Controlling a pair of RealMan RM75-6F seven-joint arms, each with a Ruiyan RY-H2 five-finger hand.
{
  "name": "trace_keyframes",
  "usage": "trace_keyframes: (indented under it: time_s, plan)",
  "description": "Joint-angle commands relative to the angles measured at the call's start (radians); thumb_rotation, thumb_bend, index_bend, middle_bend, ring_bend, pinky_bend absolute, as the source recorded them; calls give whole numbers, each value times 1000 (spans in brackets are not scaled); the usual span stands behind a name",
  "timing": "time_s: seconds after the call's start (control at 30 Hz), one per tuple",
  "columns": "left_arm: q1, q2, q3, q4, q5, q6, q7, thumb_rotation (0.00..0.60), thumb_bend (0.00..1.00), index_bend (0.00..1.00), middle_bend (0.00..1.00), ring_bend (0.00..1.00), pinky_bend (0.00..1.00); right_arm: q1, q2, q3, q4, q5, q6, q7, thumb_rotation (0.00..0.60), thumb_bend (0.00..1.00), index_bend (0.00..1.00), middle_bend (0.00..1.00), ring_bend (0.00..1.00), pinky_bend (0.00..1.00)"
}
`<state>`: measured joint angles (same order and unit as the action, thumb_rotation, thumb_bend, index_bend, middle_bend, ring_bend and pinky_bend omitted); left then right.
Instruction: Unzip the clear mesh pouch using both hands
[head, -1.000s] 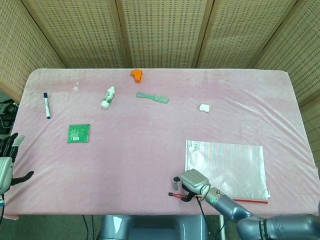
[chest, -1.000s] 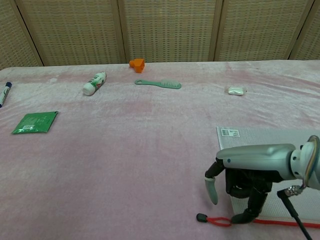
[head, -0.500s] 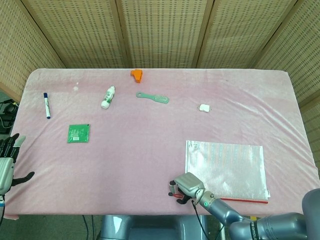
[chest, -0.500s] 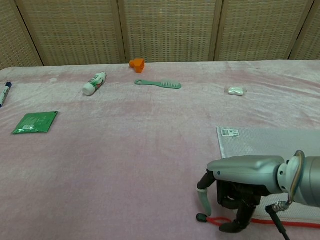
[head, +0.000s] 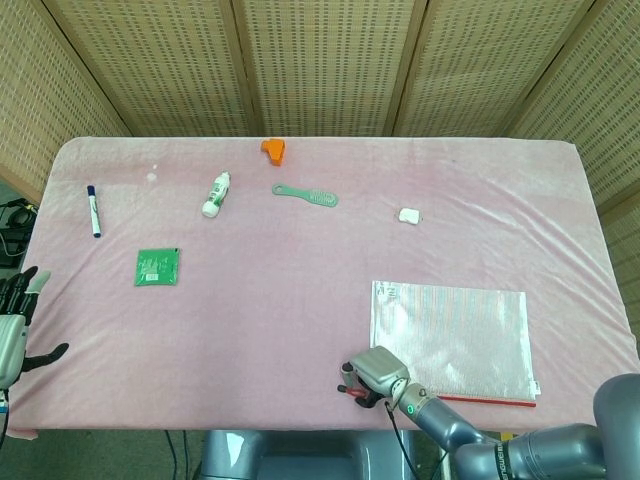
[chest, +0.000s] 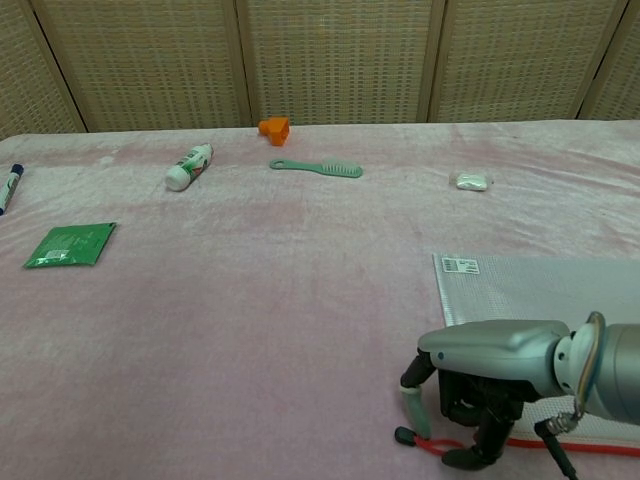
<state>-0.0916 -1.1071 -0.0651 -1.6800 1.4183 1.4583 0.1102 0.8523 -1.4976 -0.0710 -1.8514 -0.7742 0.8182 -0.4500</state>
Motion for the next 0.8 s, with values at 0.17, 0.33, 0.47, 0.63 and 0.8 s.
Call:
trace_keyframes:
  time_s: [0.17, 0.33, 0.47, 0.63, 0.8]
  plan:
    - [0, 2, 1, 1, 2, 1, -4, 600, 0, 0, 0, 0, 0, 2, -4, -6, -3, 1, 13, -6, 600, 525, 553, 988, 923, 1000]
    - [0, 2, 1, 1, 3, 2, -4, 600, 0, 0, 0, 0, 0, -2, -16, -11, 11, -7, 26, -10, 600, 530, 560, 988, 924, 1000]
    - [-1, 1, 2, 2, 3, 2, -3, 600, 0, 0, 0, 0, 0, -4, -18, -15, 16, -13, 28, -11, 600, 531, 564, 987, 924, 1000]
    - [-1, 0, 3, 1, 4, 2, 0, 600, 0, 0, 0, 0, 0, -11, -18, -18, 21, -25, 26, 0, 600, 543, 580, 988, 925, 1000]
    - [-1, 0, 4, 0, 4, 2, -1, 600, 0, 0, 0, 0, 0, -15, -22, -21, 27, -34, 21, 6, 600, 572, 612, 990, 926, 1000]
